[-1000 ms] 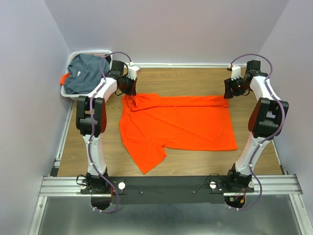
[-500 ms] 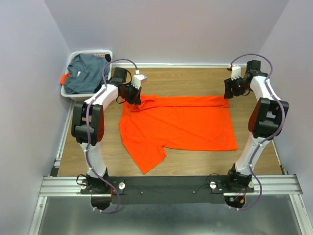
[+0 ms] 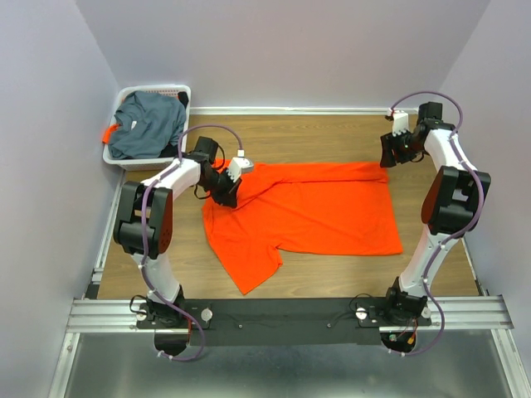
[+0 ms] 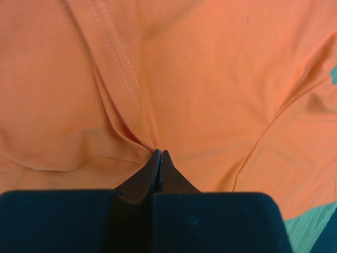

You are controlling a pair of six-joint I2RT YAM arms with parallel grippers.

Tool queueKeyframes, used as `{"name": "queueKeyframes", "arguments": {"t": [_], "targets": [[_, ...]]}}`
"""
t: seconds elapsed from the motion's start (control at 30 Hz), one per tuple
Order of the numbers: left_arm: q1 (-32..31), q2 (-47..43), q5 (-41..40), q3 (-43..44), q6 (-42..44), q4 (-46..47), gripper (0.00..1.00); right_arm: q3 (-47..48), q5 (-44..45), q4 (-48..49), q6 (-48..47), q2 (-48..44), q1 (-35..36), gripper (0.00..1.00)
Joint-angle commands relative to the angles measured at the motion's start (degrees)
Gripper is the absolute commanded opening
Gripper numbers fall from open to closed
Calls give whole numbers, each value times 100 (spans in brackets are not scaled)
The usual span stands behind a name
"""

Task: Fold and stack the t-shirts
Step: Fold the flattened tshirt in 1/3 of the way

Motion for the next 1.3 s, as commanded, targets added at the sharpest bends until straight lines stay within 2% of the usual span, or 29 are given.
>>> {"name": "queueKeyframes", "arguments": {"t": [0.0, 0.13, 0.2, 0.3, 0.4, 0.57, 0.67, 0.8, 0.97, 1.13, 1.27], "targets": [[-8, -256, -119, -139, 704, -309, 0, -104, -92, -132, -84, -221, -38, 60], [-131, -238, -286, -148, 1161, -502, 0, -113, -66, -132, -110, -203, -38, 60], [-218, -273, -269, -139, 1424, -590, 7, -130, -31, -132, -137, -203, -38, 60], [-289, -299, -24, 44, 1767, -993, 28, -157, 4, -132, -163, -168, -38, 59], [-289, -177, 135, 422, 1830, -1144, 36, -165, 56, -132, -181, -133, -38, 58], [-280, -1, 56, 888, 1012, -337, 37, -122, 127, -141, -128, 7, -21, 55], [-289, 314, -329, 1160, -214, 489, 37, -122, 162, -141, -75, 86, -21, 52], [-368, 885, -892, 1714, -902, 903, 33, -104, 189, -141, -31, 131, -12, 46], [-605, 1378, -1533, 2066, -1027, 1035, 31, -69, 250, -132, -5, 166, -3, 43], [-948, 1581, -1658, 2076, -931, 913, 29, -16, 259, -140, 57, 254, -3, 41], [-1369, 1397, -1535, 1664, -545, 790, 28, 2, 294, -132, 39, 236, -3, 41]]}}
